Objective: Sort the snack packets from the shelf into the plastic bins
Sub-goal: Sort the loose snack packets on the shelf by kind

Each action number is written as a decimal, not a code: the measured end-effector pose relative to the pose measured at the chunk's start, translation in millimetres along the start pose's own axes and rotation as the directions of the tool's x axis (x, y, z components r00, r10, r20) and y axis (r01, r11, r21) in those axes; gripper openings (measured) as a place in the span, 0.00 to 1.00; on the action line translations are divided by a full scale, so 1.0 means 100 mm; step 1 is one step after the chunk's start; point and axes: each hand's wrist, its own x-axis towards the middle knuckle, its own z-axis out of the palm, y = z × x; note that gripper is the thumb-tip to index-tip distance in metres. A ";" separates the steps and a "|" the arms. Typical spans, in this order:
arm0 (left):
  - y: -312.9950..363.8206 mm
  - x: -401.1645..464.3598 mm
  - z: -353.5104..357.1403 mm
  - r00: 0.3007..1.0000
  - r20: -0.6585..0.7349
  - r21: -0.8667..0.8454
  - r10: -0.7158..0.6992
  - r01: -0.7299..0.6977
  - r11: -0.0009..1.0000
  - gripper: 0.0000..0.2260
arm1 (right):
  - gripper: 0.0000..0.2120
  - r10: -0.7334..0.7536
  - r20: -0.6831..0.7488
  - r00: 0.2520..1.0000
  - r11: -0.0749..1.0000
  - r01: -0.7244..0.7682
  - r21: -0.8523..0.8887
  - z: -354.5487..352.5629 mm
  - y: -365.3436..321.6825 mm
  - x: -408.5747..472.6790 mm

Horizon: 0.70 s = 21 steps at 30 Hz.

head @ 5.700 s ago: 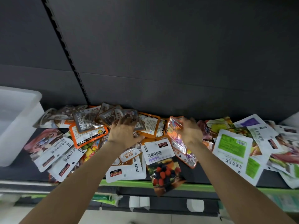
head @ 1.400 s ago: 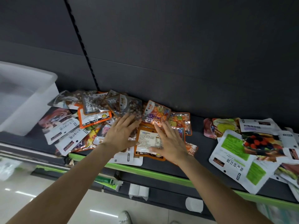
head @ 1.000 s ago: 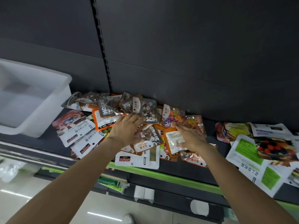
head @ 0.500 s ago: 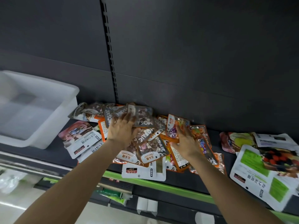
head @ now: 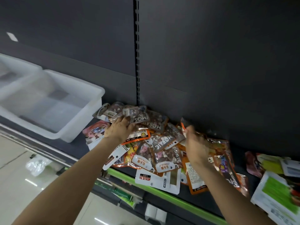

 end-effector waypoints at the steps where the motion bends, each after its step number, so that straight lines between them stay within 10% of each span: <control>1: -0.07 0.02 -0.03 1.000 -0.006 -0.033 -0.013 0.013 0.999 0.22 | 0.07 -0.063 -0.103 0.993 0.998 0.062 -0.016 0.07 -0.09 0.08; 4: -0.22 0.05 -0.15 1.000 -0.017 -0.151 0.016 -0.018 0.988 0.18 | 0.13 -0.311 0.127 0.942 0.882 0.336 -0.330 0.32 -0.47 0.07; 7: -0.27 0.04 -0.27 0.984 -0.179 -0.307 0.017 -0.072 0.949 0.15 | 0.22 -0.232 0.545 0.806 0.897 0.394 -0.202 0.53 -0.88 -0.01; 10: -0.14 0.01 -0.24 0.912 -0.329 -0.147 0.246 -0.306 0.940 0.17 | 0.23 -0.284 0.425 0.860 0.915 0.375 -0.149 0.61 -0.90 -0.13; 14: 0.23 -0.02 -0.11 0.771 -0.068 0.139 0.634 -0.621 0.771 0.20 | 0.24 -0.140 0.249 0.958 0.956 0.196 -0.218 0.43 -0.51 -0.21; 18: 0.40 0.06 0.06 0.762 0.205 0.289 0.615 -0.647 0.705 0.27 | 0.26 0.069 0.258 0.964 0.936 0.027 -0.351 0.25 -0.19 -0.27; 21: 0.33 0.13 0.02 0.842 0.162 0.351 0.514 -0.536 0.767 0.30 | 0.27 0.195 0.281 0.940 0.899 -0.056 -0.435 0.17 0.02 -0.34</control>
